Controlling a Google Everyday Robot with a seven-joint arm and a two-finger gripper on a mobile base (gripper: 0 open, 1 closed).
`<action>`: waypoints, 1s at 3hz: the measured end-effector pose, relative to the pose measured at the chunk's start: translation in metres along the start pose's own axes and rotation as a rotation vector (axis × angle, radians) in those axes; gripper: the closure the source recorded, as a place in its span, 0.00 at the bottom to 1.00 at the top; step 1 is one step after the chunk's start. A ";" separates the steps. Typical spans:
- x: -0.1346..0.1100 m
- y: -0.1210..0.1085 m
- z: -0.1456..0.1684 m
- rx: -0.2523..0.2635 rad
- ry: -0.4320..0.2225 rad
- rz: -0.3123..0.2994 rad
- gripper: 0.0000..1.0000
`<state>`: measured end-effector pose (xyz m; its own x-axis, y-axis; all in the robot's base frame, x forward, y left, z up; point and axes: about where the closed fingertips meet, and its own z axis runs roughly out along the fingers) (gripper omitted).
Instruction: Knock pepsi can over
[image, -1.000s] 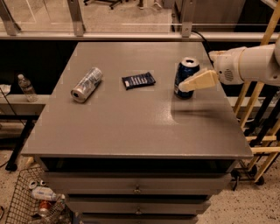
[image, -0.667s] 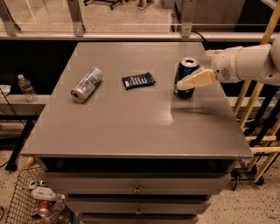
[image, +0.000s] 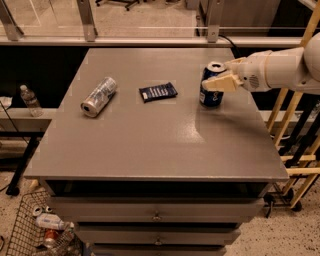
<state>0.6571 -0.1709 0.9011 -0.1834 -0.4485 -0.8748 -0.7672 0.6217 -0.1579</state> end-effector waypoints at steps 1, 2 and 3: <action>-0.006 0.000 -0.002 -0.003 0.001 -0.013 0.73; -0.020 0.002 -0.013 -0.016 0.037 -0.103 0.95; -0.036 0.007 -0.027 -0.066 0.131 -0.278 1.00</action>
Offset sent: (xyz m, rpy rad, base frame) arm -0.0145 -0.0034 0.0541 -0.2258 -0.0884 0.1251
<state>0.6413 -0.1676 0.9437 -0.0355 -0.6767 -0.7354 -0.8366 0.4227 -0.3485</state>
